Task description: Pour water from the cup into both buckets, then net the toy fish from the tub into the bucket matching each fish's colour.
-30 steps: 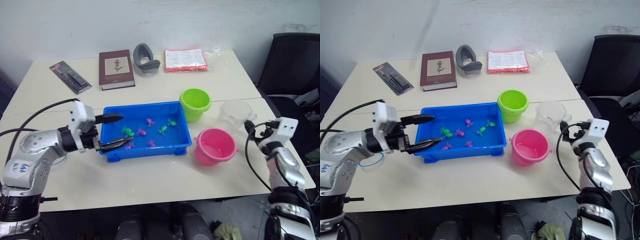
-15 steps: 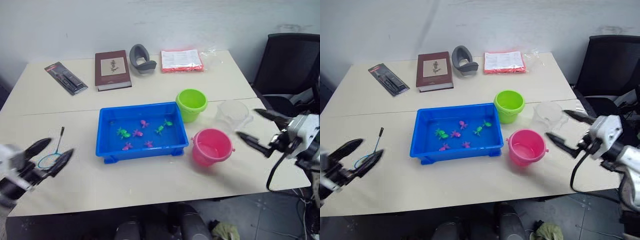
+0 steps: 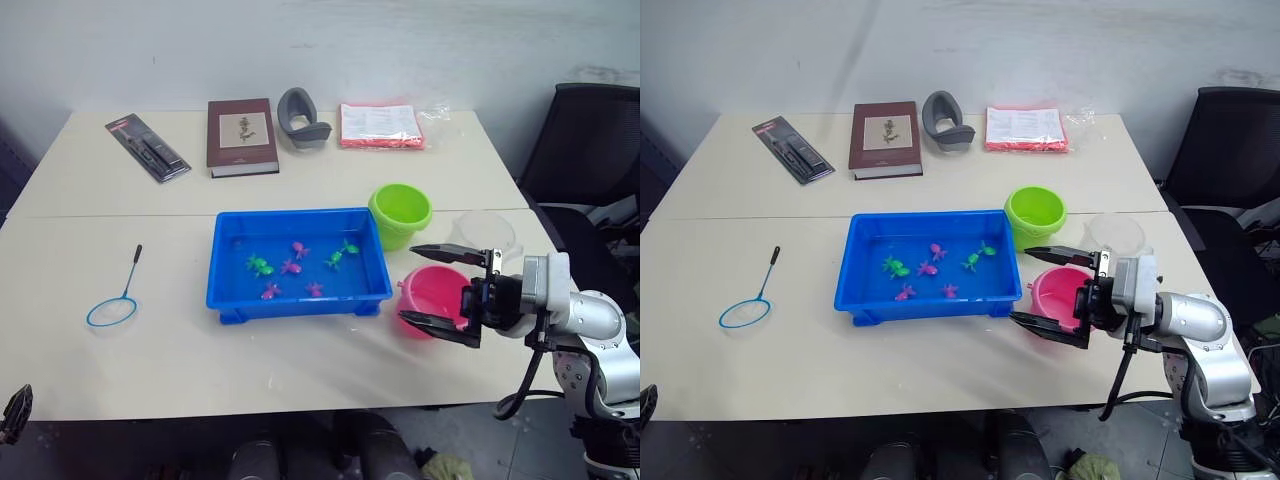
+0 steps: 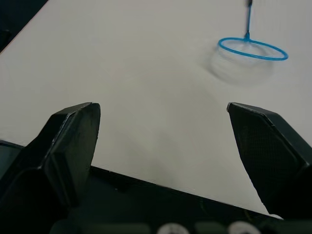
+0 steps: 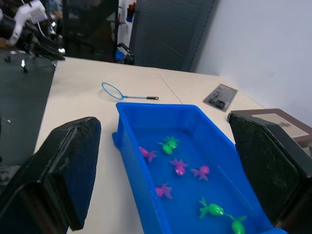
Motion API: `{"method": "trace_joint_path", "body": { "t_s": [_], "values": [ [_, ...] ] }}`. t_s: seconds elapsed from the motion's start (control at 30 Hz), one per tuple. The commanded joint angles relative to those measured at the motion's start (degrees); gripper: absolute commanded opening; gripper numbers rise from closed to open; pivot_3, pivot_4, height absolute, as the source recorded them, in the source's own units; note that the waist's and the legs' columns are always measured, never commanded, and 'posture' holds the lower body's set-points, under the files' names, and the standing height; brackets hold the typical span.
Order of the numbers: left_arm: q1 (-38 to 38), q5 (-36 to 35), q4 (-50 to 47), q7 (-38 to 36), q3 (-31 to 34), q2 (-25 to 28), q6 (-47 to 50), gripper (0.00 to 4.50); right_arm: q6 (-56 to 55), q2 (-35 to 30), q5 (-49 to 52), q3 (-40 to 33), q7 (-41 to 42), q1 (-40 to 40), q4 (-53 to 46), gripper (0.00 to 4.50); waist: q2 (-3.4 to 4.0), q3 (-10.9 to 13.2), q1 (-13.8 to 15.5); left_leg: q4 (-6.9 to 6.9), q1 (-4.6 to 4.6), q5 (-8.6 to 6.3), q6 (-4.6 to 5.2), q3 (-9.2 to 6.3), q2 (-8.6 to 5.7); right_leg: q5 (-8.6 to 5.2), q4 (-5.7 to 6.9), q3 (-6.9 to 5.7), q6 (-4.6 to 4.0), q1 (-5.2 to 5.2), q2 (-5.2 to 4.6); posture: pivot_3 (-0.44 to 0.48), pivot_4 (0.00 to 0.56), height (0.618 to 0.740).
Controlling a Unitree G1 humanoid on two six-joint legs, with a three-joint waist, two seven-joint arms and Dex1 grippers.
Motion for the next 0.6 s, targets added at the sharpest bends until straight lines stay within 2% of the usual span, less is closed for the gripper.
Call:
{"method": "trace_joint_path", "body": {
  "t_s": [0.03, 0.17, 0.27, 0.43, 0.5, 0.6],
  "values": [
    [-1.8, -1.3, -5.5, 2.1, -1.4, 3.3, 3.3, 4.50, 1.6, -0.1, 2.9, -1.5, 0.2, -2.6, -0.4, 4.43, 0.01, 0.0, 0.2, 0.02, -0.01, 0.00, 0.00, 0.00, 0.00, 0.00, 0.00, -0.01, 0.01, 0.00, 0.00, 0.000, 0.150, 0.740],
    [-9.5, -2.9, -7.5, 5.8, -5.3, 10.5, 13.3, 4.50, 0.6, 0.3, 1.2, 0.1, 1.9, -3.8, 0.2, 4.43, 0.04, 0.0, 1.1, 0.04, 0.00, 0.10, -0.14, -0.10, 0.01, 0.00, 0.09, -0.09, -0.01, 0.02, 0.03, 0.000, 0.150, 0.740],
    [-16.8, -0.8, -5.1, 7.5, -11.2, 17.1, 19.8, 4.50, 0.4, 0.4, 0.0, 1.0, 2.5, -4.5, 0.8, 4.43, 0.08, 0.0, 1.0, 0.04, 0.05, 0.23, -0.24, -0.08, -0.01, 0.00, 0.27, -0.07, -0.03, 0.01, 0.03, 0.000, 0.150, 0.740],
    [-30.2, 3.6, 4.8, 8.9, -20.7, 23.1, 24.1, 4.50, 0.6, 0.5, -1.5, 2.0, 2.6, -5.2, 1.0, 4.43, 0.11, 0.0, 0.6, -0.01, 0.14, 0.48, -0.66, 0.02, 0.00, -0.02, 0.42, -0.02, -0.07, -0.01, 0.06, 0.000, 0.150, 0.740],
    [-37.3, 6.5, 11.3, 10.1, -26.1, 25.6, 27.6, 4.50, 0.7, 0.5, -2.1, 2.3, 2.4, -5.3, 0.9, 4.43, 0.12, 0.0, 0.8, -0.03, 0.15, 0.50, -0.72, 0.04, 0.01, -0.04, 0.43, -0.04, -0.10, -0.04, 0.07, 0.000, 0.150, 0.740],
    [-48.4, 10.7, 24.6, 9.1, -32.5, 26.4, 24.8, 4.50, 1.1, 0.2, -3.0, 2.6, 1.6, -4.8, 0.1, 4.43, 0.13, 0.0, 1.0, -0.01, 0.13, 0.57, -0.81, 0.01, 0.01, -0.04, 0.47, -0.09, -0.11, -0.06, 0.10, 0.000, 0.150, 0.740]
  ]
}}
